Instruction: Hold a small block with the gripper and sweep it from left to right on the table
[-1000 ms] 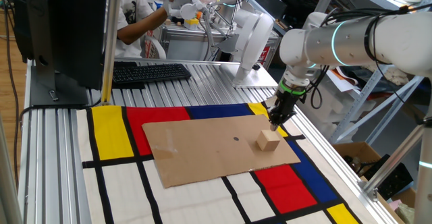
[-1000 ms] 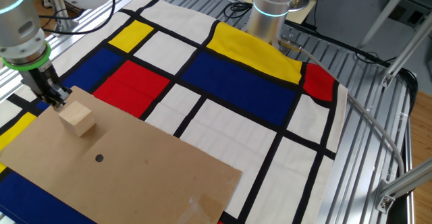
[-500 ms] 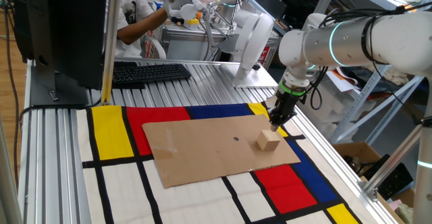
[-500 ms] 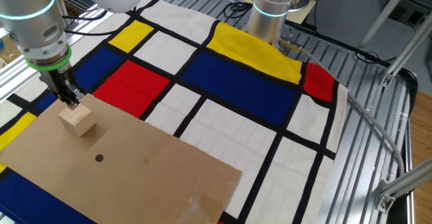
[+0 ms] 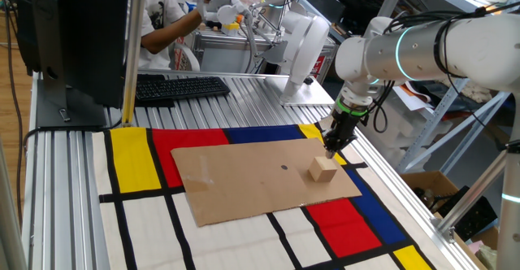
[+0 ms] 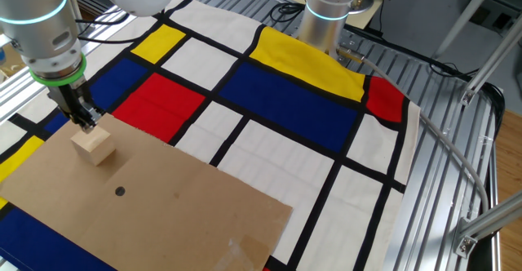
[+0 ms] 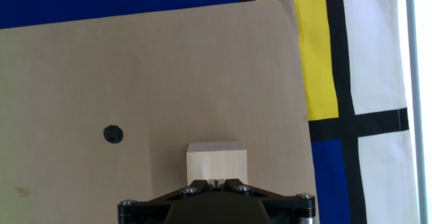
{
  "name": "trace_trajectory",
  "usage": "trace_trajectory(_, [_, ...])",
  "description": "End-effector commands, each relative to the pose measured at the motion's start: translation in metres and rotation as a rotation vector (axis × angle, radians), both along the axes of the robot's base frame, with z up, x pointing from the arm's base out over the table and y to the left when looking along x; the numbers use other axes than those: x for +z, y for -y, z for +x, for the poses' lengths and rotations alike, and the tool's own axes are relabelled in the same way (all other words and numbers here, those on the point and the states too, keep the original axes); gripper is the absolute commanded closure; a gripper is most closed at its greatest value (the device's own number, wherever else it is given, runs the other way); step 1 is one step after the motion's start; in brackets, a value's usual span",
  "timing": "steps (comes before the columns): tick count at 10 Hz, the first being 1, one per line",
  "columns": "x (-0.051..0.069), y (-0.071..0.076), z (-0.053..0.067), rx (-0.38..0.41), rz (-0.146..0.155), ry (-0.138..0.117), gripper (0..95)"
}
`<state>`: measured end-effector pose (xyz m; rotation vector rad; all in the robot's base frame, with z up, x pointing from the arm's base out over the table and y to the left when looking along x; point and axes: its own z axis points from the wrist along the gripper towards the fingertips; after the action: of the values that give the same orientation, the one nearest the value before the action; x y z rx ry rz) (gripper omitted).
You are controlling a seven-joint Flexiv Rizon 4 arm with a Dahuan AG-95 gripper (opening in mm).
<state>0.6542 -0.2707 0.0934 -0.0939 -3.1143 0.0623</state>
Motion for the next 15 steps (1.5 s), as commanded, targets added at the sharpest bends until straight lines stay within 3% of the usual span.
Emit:
trace_trajectory(1, [-0.0006,0.0001,0.0005,0.0,0.002,0.001,95.0])
trace_trajectory(7, [-0.0028,0.0014,0.0014,-0.008,0.003,0.014,95.0])
trace_trajectory(10, [-0.0031,0.0012,0.0014,-0.032,-0.002,0.004,38.0])
trace_trajectory(11, [-0.0031,0.0012,0.0014,-0.033,-0.003,0.003,38.0])
trace_trajectory(12, [-0.0031,0.0012,0.0014,-0.036,-0.004,0.003,19.0])
trace_trajectory(13, [-0.0032,0.0012,0.0015,-0.038,-0.006,0.003,19.0])
trace_trajectory(14, [-0.0033,0.0011,0.0016,-0.043,-0.006,0.002,0.0])
trace_trajectory(15, [-0.0034,0.0011,0.0016,-0.045,-0.006,0.002,0.0])
